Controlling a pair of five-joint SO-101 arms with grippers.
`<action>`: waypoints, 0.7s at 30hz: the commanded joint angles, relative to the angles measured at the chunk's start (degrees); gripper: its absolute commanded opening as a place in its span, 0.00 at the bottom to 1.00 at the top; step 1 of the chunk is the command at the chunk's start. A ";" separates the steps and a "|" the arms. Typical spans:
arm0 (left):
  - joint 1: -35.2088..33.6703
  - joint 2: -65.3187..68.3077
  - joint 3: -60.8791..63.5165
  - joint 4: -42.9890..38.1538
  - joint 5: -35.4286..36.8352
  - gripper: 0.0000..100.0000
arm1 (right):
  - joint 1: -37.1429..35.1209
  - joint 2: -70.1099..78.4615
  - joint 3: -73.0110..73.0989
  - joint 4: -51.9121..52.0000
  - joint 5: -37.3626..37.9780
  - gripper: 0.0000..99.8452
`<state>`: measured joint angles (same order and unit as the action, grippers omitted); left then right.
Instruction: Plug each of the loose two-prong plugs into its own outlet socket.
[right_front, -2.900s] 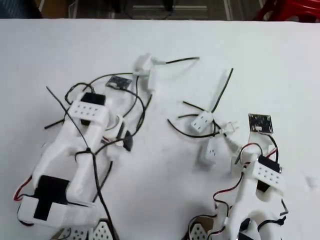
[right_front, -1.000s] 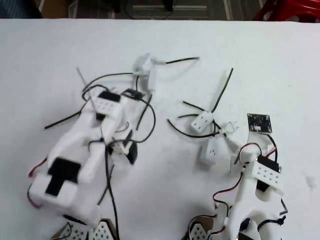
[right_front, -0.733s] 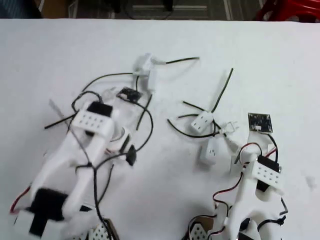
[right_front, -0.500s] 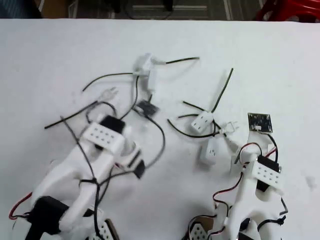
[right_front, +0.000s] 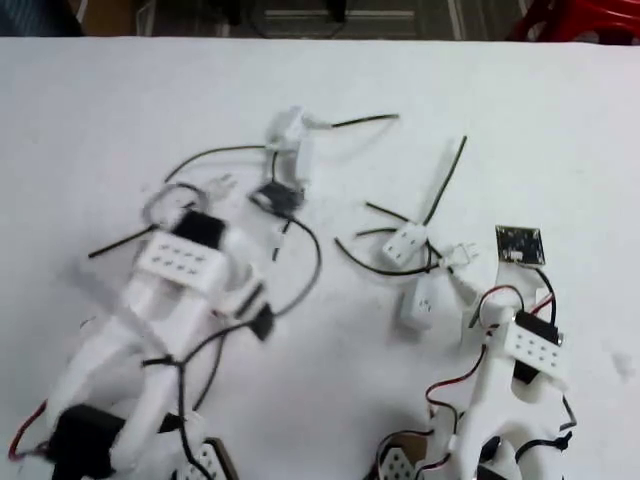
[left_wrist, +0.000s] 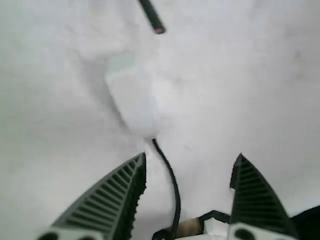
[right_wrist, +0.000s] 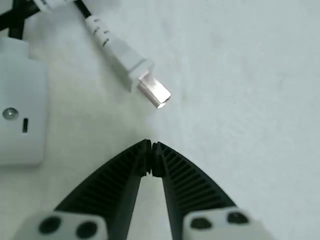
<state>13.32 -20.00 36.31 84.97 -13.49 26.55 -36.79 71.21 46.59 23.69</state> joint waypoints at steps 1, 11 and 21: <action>-7.34 -6.73 -0.18 -1.67 -3.60 0.28 | -0.22 -0.40 -0.26 -0.66 0.26 0.02; -4.00 0.57 10.90 -16.88 -3.25 0.28 | -0.31 -0.22 -0.26 -0.66 0.26 0.02; 4.26 6.20 7.38 -14.77 -2.46 0.28 | -0.31 -0.22 -0.26 -0.75 0.26 0.02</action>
<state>14.20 -14.02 46.42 68.97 -16.57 26.55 -36.79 71.21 46.59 23.69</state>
